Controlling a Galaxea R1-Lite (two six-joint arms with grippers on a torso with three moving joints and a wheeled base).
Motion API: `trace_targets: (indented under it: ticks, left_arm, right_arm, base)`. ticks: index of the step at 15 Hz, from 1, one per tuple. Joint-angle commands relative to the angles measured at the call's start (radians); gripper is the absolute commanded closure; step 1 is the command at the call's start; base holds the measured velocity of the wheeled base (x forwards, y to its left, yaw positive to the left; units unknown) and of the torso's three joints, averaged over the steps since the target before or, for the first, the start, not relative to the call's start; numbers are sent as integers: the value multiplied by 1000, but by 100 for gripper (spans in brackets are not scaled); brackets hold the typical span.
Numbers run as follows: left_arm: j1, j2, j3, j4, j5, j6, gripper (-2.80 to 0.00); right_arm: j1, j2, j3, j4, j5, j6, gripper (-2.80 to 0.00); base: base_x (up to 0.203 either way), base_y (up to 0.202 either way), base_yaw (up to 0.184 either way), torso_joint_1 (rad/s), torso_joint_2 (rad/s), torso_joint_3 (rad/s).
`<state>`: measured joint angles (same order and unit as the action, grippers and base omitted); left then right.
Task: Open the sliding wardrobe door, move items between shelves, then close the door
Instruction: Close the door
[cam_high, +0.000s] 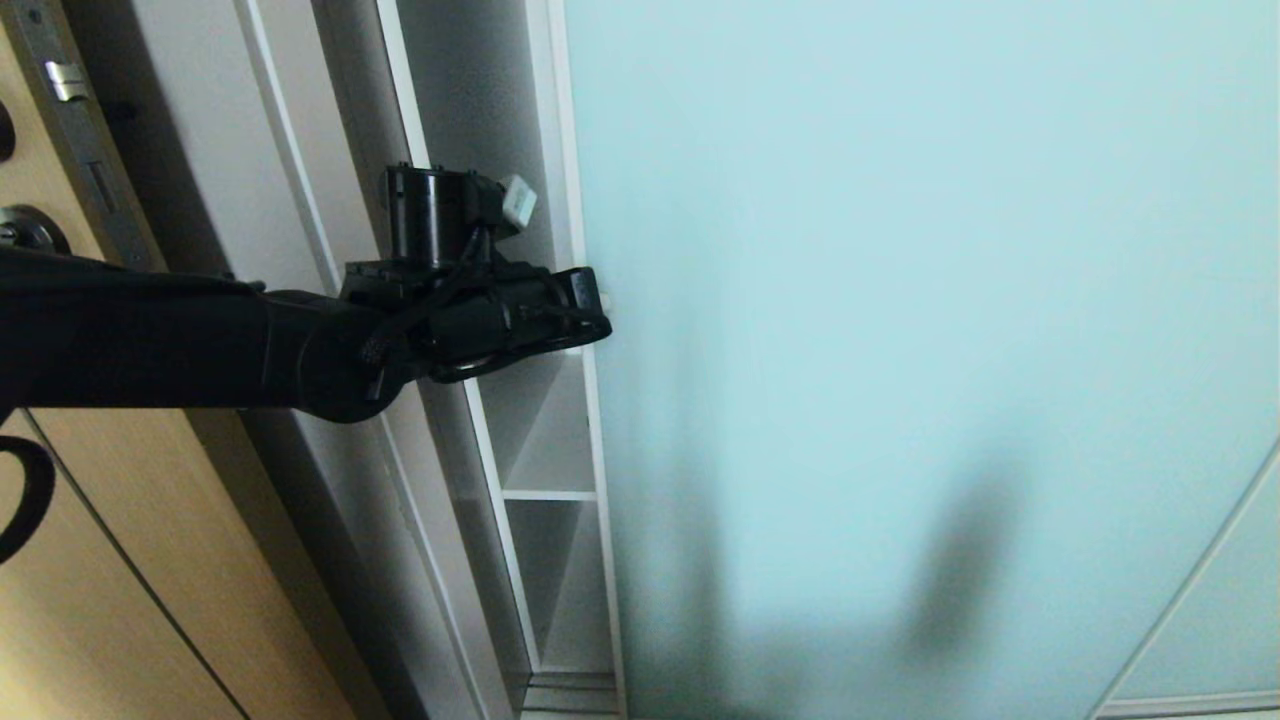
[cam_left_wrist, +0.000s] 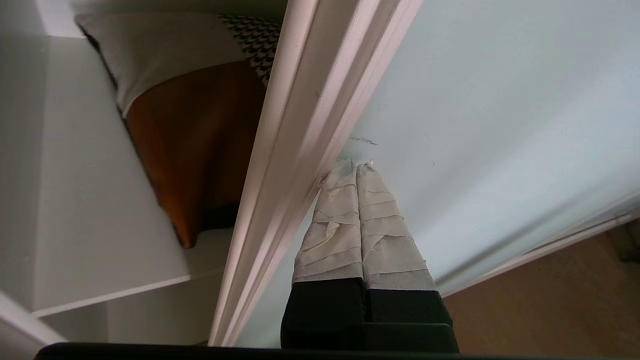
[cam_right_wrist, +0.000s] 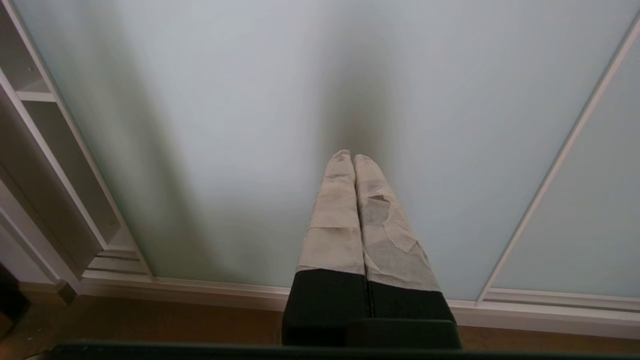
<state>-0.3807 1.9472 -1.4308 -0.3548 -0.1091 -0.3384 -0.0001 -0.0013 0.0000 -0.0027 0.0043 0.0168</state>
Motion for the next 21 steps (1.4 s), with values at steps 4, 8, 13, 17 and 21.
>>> trace_targets:
  ticks: [4,8,13,17,21]
  left_arm:
    - [36,-97,58,6,0,1,0]
    - [45,-190,138,5,-1,-1,0]
    - [87,-324,268,-4,-14,-3,0]
    - [86,-455,318,10,-40,-8,0]
    - [92,-574,344,17,14,5,0]
  right_arm:
    - [-1,0,0,0,0,0,0]
    - [0,1,0,0,0,0,0]
    - [-1,0,1,0,0,0,0]
    - [0,0,0,0,0,0,0]
    - [-1,0,0,0,0,0,0]
  base:
    - [0,0,0,0,0,0]
    - [0,0,0,0,0,0]
    - [0,0,0,0,0,0]
    - [0,0,0,0,0,0]
    - [0,0,0,0,0,0]
